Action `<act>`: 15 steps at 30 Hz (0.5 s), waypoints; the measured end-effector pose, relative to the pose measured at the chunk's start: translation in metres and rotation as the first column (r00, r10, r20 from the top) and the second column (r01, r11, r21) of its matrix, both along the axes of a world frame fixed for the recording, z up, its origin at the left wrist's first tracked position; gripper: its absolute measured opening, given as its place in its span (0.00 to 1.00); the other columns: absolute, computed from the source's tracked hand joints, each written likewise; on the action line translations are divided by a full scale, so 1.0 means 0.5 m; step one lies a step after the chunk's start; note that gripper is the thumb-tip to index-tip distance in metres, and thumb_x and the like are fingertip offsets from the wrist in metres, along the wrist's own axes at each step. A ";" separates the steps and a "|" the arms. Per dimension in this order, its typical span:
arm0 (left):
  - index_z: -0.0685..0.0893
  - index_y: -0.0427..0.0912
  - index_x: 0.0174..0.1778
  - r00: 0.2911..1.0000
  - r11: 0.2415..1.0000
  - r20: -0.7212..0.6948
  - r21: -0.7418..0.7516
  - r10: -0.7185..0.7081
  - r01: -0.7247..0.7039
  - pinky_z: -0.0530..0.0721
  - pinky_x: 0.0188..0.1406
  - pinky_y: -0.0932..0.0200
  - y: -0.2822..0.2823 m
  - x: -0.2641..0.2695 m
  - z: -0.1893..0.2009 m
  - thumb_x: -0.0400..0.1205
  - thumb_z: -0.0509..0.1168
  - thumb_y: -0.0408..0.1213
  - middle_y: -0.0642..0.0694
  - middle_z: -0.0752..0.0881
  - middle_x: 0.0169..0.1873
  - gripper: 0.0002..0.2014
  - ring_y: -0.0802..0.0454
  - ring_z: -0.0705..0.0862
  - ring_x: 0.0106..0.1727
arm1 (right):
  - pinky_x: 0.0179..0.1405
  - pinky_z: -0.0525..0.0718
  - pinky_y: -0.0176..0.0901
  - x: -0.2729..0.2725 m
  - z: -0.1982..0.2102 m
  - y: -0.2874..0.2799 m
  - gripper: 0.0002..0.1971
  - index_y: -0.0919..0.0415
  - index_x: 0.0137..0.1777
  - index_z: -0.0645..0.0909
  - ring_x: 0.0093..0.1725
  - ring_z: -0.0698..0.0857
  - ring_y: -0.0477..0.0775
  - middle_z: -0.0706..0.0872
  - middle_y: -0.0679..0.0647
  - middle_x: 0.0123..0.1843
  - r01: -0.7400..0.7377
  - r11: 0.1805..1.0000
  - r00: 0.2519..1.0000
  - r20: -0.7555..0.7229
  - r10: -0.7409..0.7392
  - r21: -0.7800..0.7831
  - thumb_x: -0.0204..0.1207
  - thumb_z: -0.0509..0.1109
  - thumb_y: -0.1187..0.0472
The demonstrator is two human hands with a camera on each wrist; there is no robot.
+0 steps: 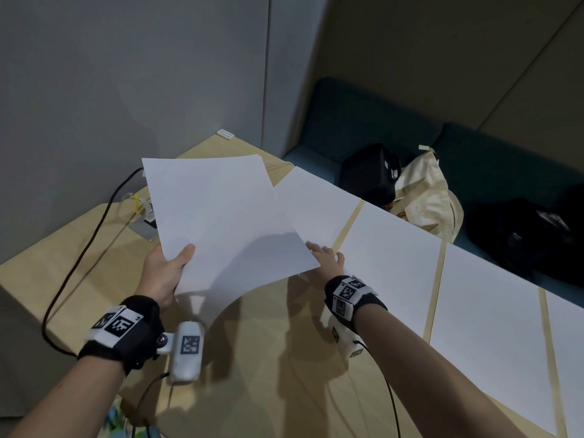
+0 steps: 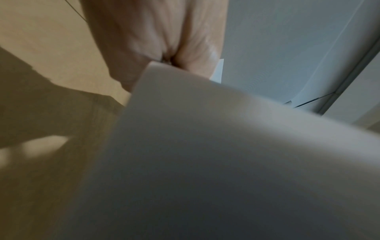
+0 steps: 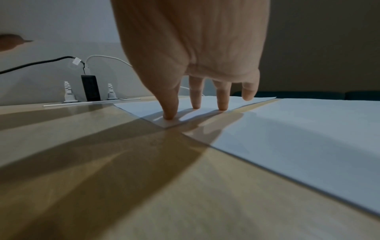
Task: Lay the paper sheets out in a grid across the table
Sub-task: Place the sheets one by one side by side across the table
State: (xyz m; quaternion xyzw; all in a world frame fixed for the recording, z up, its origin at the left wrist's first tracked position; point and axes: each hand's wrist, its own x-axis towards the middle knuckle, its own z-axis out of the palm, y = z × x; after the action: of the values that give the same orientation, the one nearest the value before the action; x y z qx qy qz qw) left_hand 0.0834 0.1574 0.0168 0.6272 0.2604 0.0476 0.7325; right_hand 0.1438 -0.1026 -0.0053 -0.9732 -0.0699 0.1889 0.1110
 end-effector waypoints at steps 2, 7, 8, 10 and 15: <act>0.74 0.31 0.69 1.000 1.000 0.008 0.003 -0.002 0.002 0.80 0.45 0.58 0.000 -0.001 0.002 0.82 0.61 0.27 0.38 0.81 0.58 0.18 0.44 0.83 0.51 | 0.77 0.51 0.65 -0.001 0.003 0.000 0.22 0.48 0.75 0.68 0.76 0.63 0.62 0.67 0.50 0.77 -0.006 1.000 1.000 -0.002 0.006 0.004 0.80 0.61 0.58; 0.75 0.31 0.68 1.000 1.000 0.017 0.016 -0.006 0.006 0.80 0.45 0.57 -0.003 -0.002 0.004 0.82 0.61 0.27 0.39 0.81 0.57 0.17 0.49 0.83 0.47 | 0.78 0.49 0.63 -0.002 0.008 -0.002 0.24 0.46 0.77 0.65 0.81 0.58 0.61 0.60 0.50 0.83 0.014 0.999 1.000 -0.003 -0.014 0.028 0.81 0.60 0.56; 0.75 0.31 0.68 1.000 1.000 0.009 0.017 -0.006 0.006 0.81 0.48 0.54 -0.002 -0.003 0.003 0.82 0.62 0.27 0.38 0.82 0.58 0.17 0.45 0.83 0.50 | 0.78 0.49 0.62 -0.001 0.009 -0.004 0.23 0.46 0.77 0.66 0.82 0.58 0.60 0.60 0.50 0.83 0.026 0.998 0.999 0.018 -0.027 0.059 0.81 0.60 0.57; 0.76 0.32 0.68 1.000 1.000 0.000 0.016 -0.008 0.008 0.78 0.55 0.50 -0.002 -0.003 0.003 0.82 0.62 0.27 0.39 0.82 0.58 0.17 0.43 0.82 0.55 | 0.77 0.55 0.57 0.002 0.016 -0.008 0.20 0.50 0.74 0.73 0.80 0.64 0.58 0.65 0.51 0.82 0.042 0.987 0.994 0.092 -0.056 0.152 0.82 0.58 0.59; 0.77 0.32 0.66 0.998 0.998 0.000 0.034 -0.061 0.061 0.77 0.55 0.51 -0.013 -0.013 0.012 0.82 0.63 0.28 0.41 0.82 0.58 0.16 0.43 0.82 0.54 | 0.50 0.79 0.45 -0.013 0.084 -0.020 0.16 0.65 0.58 0.82 0.44 0.85 0.54 0.87 0.58 0.47 0.261 0.633 0.952 -0.086 -0.293 0.729 0.85 0.55 0.59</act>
State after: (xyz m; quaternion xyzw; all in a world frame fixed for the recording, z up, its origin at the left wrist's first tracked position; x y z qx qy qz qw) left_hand 0.0770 0.1508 0.0229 0.6473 0.2397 0.0300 0.7230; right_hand 0.1372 -0.1127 0.0368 -0.8493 0.0085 0.1061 0.5170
